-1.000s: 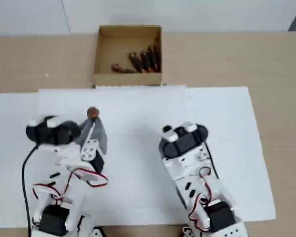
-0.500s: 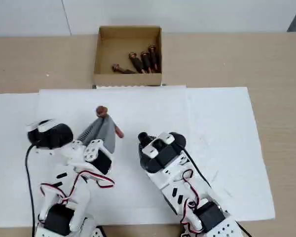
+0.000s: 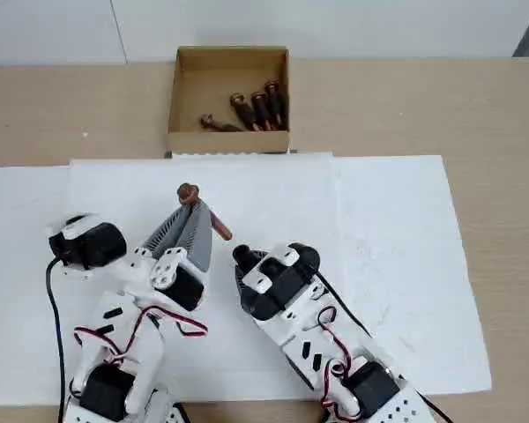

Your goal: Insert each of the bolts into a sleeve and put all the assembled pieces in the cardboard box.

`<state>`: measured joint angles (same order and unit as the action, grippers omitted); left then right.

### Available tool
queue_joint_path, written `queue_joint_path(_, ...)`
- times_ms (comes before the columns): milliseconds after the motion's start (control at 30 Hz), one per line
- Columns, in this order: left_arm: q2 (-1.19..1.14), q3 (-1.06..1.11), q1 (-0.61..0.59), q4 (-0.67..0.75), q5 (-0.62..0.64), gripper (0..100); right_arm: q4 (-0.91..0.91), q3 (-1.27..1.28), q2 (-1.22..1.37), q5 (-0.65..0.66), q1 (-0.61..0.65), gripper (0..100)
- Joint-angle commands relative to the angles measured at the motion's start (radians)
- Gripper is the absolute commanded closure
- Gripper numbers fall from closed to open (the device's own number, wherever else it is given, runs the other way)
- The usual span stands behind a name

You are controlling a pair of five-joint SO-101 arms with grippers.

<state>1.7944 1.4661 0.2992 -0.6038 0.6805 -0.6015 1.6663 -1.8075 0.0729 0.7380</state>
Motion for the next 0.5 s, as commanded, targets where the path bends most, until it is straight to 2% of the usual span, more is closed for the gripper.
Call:
queue_joint_path(0, 0.011, -0.007, 0.017, 0.029, 0.005, 99, 0.028, 0.012, -0.007, 0.029, 0.010, 99.5)
queue_joint_path(167, 0.012, -0.008, 0.068, 0.000, -0.017, 99, 0.030, 0.012, -0.007, 0.097, 0.004, 99.5)
queue_joint_path(467, 0.012, -0.008, 0.074, -0.006, -0.034, 99, 0.035, 0.003, -0.007, 0.100, -0.013, 99.5)
